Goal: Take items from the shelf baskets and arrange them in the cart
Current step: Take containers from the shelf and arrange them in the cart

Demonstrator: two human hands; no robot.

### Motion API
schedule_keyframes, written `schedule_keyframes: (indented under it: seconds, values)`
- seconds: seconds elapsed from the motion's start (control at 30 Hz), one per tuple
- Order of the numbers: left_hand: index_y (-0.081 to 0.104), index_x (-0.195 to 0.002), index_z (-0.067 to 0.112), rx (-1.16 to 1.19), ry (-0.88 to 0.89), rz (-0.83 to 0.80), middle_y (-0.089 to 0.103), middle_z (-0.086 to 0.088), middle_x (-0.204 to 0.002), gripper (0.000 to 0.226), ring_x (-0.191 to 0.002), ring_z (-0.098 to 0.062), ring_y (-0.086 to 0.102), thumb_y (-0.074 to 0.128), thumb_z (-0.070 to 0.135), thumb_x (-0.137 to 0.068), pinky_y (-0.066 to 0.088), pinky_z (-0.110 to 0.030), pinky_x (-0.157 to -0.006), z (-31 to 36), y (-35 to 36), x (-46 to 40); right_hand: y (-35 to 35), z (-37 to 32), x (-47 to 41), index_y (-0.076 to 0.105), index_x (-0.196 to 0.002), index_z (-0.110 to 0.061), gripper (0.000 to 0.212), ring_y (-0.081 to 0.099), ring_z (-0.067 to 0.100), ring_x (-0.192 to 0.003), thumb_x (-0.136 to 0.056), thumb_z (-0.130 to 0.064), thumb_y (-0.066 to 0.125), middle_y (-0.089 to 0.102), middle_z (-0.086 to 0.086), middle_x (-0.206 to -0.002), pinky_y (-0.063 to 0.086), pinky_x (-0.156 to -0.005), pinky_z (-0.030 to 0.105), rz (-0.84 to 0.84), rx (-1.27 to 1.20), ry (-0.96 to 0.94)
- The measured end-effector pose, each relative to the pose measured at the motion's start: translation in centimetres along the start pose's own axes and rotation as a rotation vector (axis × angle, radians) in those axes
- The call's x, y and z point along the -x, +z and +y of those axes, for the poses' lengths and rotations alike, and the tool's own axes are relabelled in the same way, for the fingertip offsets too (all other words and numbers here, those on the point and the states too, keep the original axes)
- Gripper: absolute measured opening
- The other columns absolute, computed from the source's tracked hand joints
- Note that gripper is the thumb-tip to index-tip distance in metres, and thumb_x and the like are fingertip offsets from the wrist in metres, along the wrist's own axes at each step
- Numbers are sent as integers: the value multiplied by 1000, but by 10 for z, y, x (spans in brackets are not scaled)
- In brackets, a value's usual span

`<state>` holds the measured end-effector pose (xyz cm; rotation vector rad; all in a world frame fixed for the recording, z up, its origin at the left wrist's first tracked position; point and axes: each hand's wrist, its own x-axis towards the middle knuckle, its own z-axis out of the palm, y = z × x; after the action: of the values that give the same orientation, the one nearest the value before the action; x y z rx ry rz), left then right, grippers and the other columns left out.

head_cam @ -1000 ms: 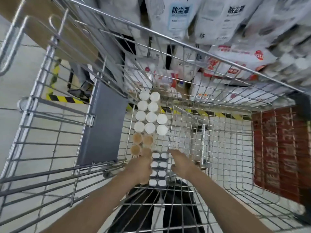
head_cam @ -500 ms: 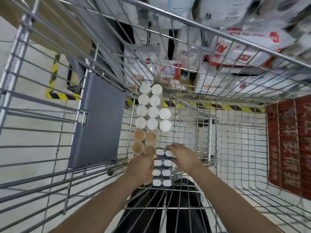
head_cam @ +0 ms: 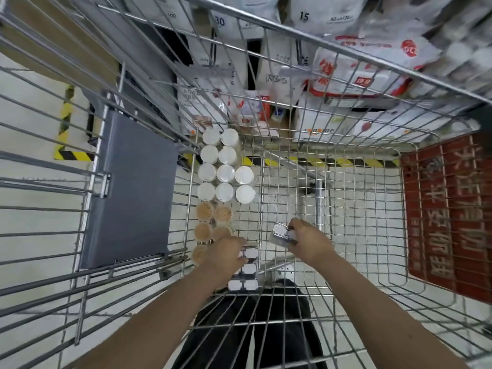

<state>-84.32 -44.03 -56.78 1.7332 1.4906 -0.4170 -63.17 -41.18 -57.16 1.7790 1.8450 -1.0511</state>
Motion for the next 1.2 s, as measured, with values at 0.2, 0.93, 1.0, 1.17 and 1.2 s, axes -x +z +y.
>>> schedule_keyframes:
  seconds: [0.2, 0.93, 1.0, 1.17, 1.2]
  values:
    - [48, -135, 20, -21, 30, 9, 55, -3, -130, 50, -118, -17, 52, 64, 29, -89, 43, -28, -88, 0, 5, -3, -2, 4, 7, 48, -117, -14, 33, 59, 22, -91, -90, -29, 60, 61, 6, -107, 52, -78, 36, -32, -81, 57]
    - [62, -124, 21, 473, 17, 333, 68, 3, -107, 42, -87, -7, 60, 70, 32, -84, 46, -21, -71, 31, -100, 109, -75, -13, 190, 57, -93, -14, 19, 54, 8, -64, -81, -11, 72, 62, -1, -80, 37, -56, 12, 375, -937, 217]
    - [64, -120, 13, 569, -28, 371, 70, -2, -102, 41, -86, -13, 61, 70, 31, -85, 46, -25, -71, 35, -121, 131, -86, -18, 229, 59, -93, -12, 19, 59, 13, -71, -80, -7, 71, 65, 7, -85, 42, -63, 21, 485, -1092, 239]
    - [68, -97, 23, 674, 46, 417, 69, -8, -82, 56, -72, -22, 62, 70, 69, -65, 50, -35, -67, 61, -167, 189, -110, -19, 319, 63, -89, -21, 13, 54, -1, -63, -84, -11, 70, 63, -15, -67, 41, -58, 9, 783, -1306, 242]
    - [67, -96, 22, 698, 59, 437, 69, -10, -86, 60, -78, -26, 63, 67, 69, -58, 51, -39, -74, 71, -174, 197, -114, -14, 334, 64, -90, -19, 9, 55, 4, -66, -85, -13, 69, 64, -13, -69, 41, -61, 13, 821, -1327, 239]
